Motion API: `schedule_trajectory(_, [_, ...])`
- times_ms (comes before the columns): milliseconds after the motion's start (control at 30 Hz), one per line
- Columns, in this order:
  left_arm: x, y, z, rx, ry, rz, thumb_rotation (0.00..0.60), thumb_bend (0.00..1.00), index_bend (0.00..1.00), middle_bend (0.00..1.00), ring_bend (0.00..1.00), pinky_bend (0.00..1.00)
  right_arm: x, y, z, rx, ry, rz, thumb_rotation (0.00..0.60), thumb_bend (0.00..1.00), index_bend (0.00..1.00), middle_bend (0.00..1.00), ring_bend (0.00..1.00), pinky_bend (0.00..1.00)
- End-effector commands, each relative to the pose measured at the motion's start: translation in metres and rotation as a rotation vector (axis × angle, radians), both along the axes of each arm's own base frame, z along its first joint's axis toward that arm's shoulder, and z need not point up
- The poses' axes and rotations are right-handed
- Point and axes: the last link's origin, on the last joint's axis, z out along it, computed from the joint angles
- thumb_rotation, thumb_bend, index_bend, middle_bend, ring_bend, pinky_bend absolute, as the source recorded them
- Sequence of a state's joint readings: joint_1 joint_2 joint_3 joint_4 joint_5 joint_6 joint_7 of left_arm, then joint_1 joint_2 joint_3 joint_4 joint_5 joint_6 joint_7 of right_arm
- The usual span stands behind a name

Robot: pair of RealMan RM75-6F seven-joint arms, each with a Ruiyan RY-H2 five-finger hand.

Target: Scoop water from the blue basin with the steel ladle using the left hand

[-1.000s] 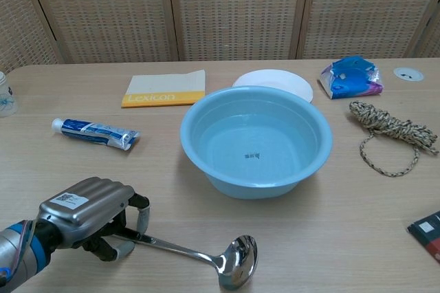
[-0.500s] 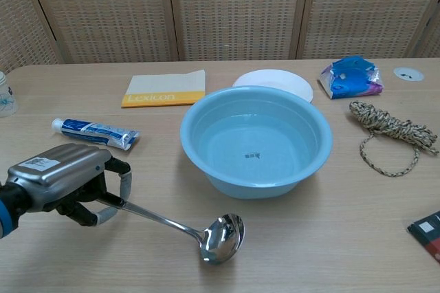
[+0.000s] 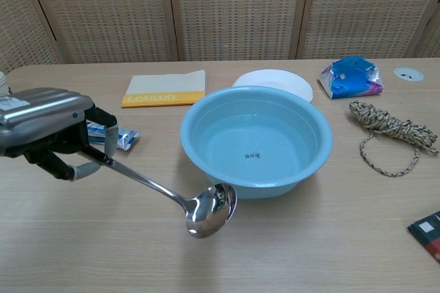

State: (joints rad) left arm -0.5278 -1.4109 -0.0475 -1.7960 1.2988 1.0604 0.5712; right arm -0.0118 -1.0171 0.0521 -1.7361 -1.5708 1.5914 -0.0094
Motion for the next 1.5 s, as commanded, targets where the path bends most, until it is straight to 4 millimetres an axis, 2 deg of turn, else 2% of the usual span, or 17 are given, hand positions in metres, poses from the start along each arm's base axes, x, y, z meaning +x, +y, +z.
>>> schedule_trajectory(33, [0.026,0.015,0.023,0.026,0.019,-0.038,0.6,0.46,0.98,0.98,1.0,1.0,-0.001,-0.001,0.0,-0.004,0.004,-0.007,0.6,0.0,0.0,0.0,0.0,0.0])
schedule_trajectory(267, [0.071,0.043,0.043,0.059,0.064,-0.048,0.6,0.46,0.99,0.98,1.0,1.0,-0.002,-0.004,0.001,-0.012,0.009,-0.015,0.6,0.0,0.0,0.0,0.0,0.0])
schedule_trajectory(533, [0.106,0.073,0.038,0.044,0.139,0.015,0.6,0.47,0.99,0.98,1.0,1.0,-0.003,-0.008,0.001,-0.016,0.014,-0.024,0.6,0.0,0.0,0.0,0.0,0.0])
schedule_trajectory(733, [0.132,0.099,0.016,0.028,0.186,0.07,0.6,0.47,0.99,0.98,1.0,1.0,-0.011,-0.016,0.002,-0.023,0.01,-0.067,0.6,0.0,0.0,0.0,0.0,0.0])
schedule_trajectory(900, [0.149,0.123,-0.017,0.011,0.256,0.102,0.6,0.48,0.99,0.98,1.0,1.0,-0.016,-0.018,0.008,-0.043,0.004,-0.086,0.6,0.0,0.0,0.0,0.0,0.0])
schedule_trajectory(1000, [0.156,0.132,-0.029,0.025,0.289,0.102,0.6,0.48,0.99,0.98,1.0,1.0,-0.017,-0.018,0.009,-0.044,0.005,-0.089,0.6,0.0,0.0,0.0,0.0,0.0])
schedule_trajectory(1267, [0.166,0.139,-0.056,0.028,0.338,0.087,0.6,0.48,1.0,0.98,1.0,1.0,-0.023,-0.019,0.011,-0.052,0.002,-0.112,0.6,0.0,0.0,0.0,0.0,0.0])
schedule_trajectory(1500, [0.167,0.14,-0.074,0.035,0.393,0.074,0.6,0.48,1.0,0.98,1.0,1.0,-0.027,-0.018,0.013,-0.058,-0.003,-0.126,0.6,0.0,0.0,0.0,0.0,0.0])
